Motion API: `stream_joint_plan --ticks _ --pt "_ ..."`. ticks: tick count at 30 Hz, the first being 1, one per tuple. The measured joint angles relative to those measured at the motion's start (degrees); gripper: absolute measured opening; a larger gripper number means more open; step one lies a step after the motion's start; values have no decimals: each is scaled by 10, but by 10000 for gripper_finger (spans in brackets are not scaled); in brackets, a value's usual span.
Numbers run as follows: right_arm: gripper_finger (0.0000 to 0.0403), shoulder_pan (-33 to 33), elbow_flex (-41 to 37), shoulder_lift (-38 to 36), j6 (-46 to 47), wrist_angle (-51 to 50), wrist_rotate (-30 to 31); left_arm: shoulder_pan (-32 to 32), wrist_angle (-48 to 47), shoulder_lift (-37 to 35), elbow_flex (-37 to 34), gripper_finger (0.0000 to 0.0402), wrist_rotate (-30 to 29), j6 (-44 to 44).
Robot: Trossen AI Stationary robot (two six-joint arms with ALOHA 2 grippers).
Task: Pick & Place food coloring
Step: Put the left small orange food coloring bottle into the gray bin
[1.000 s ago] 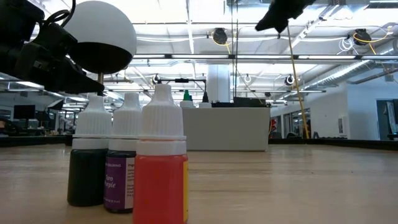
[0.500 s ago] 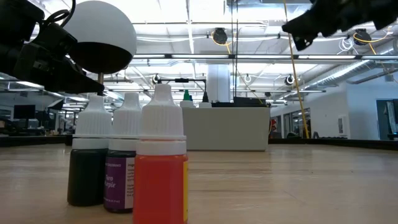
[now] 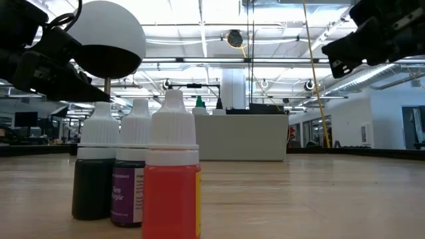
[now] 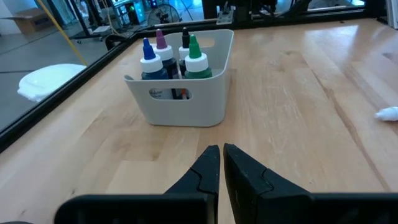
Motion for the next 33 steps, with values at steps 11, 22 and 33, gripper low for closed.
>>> stream_joint_plan --ticks 11,22,33 --pt "0 6 -43 -123 -49 -3 0 0 2 0 0 31 -1 -4" --pt "0 6 -99 -128 -94 95 0 0 2 0 0 31 0 -23" --pt "0 6 -108 -128 -118 90 -1 -55 -32 14 61 30 0 -69"
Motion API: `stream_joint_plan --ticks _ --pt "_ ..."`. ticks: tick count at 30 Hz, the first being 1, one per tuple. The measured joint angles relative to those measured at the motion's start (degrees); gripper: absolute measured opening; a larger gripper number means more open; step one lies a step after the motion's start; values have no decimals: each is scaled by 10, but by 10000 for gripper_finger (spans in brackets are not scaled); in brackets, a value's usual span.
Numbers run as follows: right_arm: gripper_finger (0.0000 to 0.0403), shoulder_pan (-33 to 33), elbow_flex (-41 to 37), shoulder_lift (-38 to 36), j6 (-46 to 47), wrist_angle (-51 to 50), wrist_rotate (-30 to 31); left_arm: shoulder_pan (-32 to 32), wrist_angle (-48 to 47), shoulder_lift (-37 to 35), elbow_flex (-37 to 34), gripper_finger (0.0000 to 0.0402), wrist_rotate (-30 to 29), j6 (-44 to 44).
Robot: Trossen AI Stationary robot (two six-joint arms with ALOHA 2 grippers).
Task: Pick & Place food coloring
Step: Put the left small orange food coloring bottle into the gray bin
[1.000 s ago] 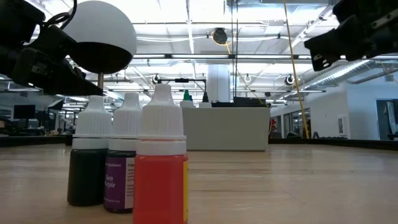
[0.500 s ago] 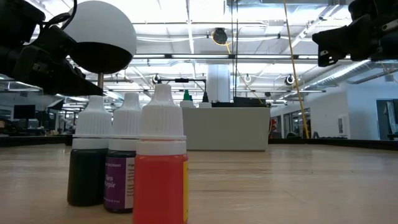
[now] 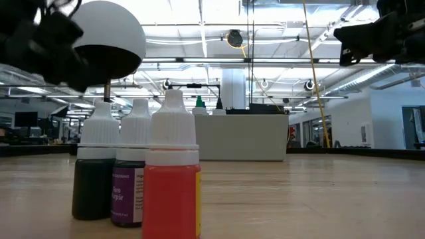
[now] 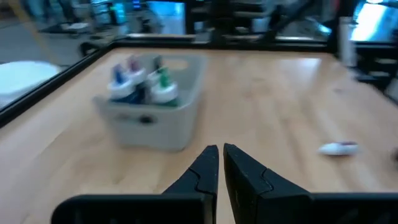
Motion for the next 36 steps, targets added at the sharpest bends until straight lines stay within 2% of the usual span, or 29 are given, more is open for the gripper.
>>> stream_joint_plan --ticks 3,8,14,18,23,29,36 --pt "0 0 0 0 0 0 0 -49 -33 40 65 30 -12 12" --pt "0 0 0 0 -1 5 0 -136 -96 155 204 30 -78 6" --pt "0 0 -1 -1 -1 10 0 -209 -241 335 384 30 -104 -90" --pt "0 0 -1 -1 12 9 1 -231 -352 456 505 30 -74 -184" --pt "0 0 -1 -1 24 -1 1 -237 -455 594 655 30 -6 -251" --pt "0 0 -1 -1 38 -3 0 -236 -507 728 813 30 75 -259" --pt "0 0 -1 0 53 -19 0 -242 -573 842 955 30 101 -253"
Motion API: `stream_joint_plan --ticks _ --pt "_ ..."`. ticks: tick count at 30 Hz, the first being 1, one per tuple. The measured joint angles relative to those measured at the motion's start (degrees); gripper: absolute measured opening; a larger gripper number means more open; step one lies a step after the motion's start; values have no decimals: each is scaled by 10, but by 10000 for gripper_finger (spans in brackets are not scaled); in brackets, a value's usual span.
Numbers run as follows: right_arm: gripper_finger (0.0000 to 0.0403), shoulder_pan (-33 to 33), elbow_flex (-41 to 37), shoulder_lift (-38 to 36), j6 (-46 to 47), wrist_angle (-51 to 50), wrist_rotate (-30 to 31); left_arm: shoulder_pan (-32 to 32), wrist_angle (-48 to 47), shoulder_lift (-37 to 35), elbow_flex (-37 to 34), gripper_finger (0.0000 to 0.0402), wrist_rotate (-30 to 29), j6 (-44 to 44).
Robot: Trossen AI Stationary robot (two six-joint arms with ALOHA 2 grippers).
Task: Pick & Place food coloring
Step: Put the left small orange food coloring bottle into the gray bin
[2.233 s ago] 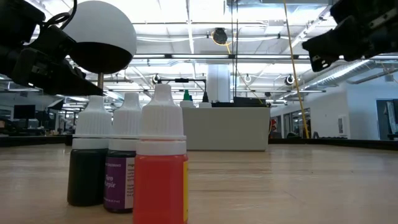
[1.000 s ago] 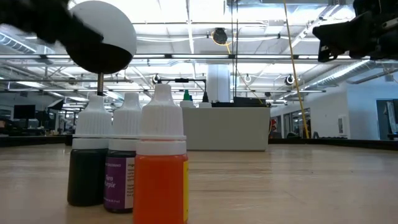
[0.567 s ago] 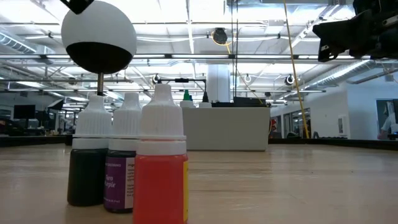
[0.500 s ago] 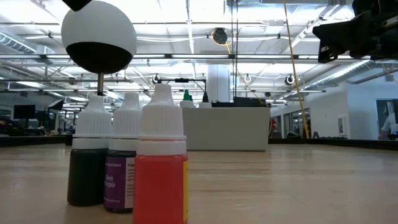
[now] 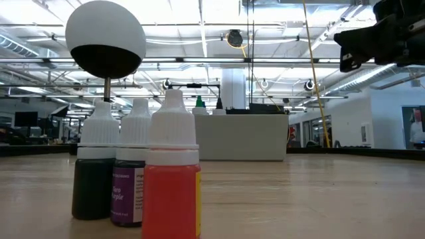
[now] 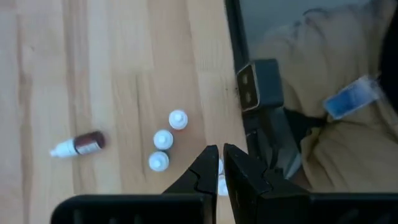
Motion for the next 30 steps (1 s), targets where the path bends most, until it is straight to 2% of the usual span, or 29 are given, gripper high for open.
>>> stream_joint_plan --ticks 9,13,16,19,25,30 --pt "0 0 0 0 3 -21 -1 -18 -150 92 134 31 36 -93" --pt "0 0 0 0 3 -20 -1 -17 -155 98 146 31 34 -150" --pt "0 0 0 0 2 -19 0 -16 -159 98 146 40 34 -156" --pt "0 0 0 0 2 -19 0 -17 -158 98 146 63 35 -148" --pt "0 0 0 0 0 -19 0 -17 -157 98 146 136 40 -115" --pt "0 0 0 0 -1 -19 0 -15 -157 102 146 191 65 -118"
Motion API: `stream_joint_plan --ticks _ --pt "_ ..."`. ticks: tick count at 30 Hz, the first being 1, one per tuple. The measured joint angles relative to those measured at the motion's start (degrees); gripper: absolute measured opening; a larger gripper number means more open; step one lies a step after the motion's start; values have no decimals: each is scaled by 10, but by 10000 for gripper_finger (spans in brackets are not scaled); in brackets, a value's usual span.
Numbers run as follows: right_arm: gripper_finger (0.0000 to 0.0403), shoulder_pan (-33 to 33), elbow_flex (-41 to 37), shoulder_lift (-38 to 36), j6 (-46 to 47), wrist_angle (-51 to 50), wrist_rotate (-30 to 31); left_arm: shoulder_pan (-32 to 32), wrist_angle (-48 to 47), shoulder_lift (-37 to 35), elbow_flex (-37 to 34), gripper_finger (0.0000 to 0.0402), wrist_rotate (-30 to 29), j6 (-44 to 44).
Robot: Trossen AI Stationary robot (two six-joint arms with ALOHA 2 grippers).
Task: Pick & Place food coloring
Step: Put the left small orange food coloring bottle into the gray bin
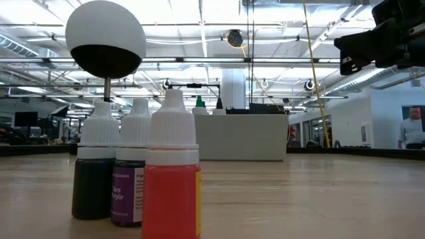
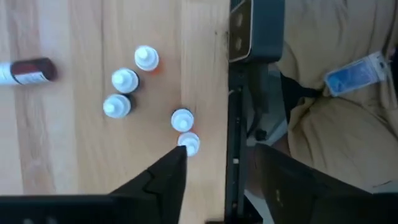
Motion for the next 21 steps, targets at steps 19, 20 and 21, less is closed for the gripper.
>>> stream_joint_plan --ticks 19,20,21 --pt "0 0 0 0 2 0 0 6 17 2 -81 216 15 -47" --pt "0 0 0 0 2 0 0 6 24 2 -85 216 15 -47" --pt "0 0 0 0 2 -1 0 7 32 2 -89 216 15 -47"
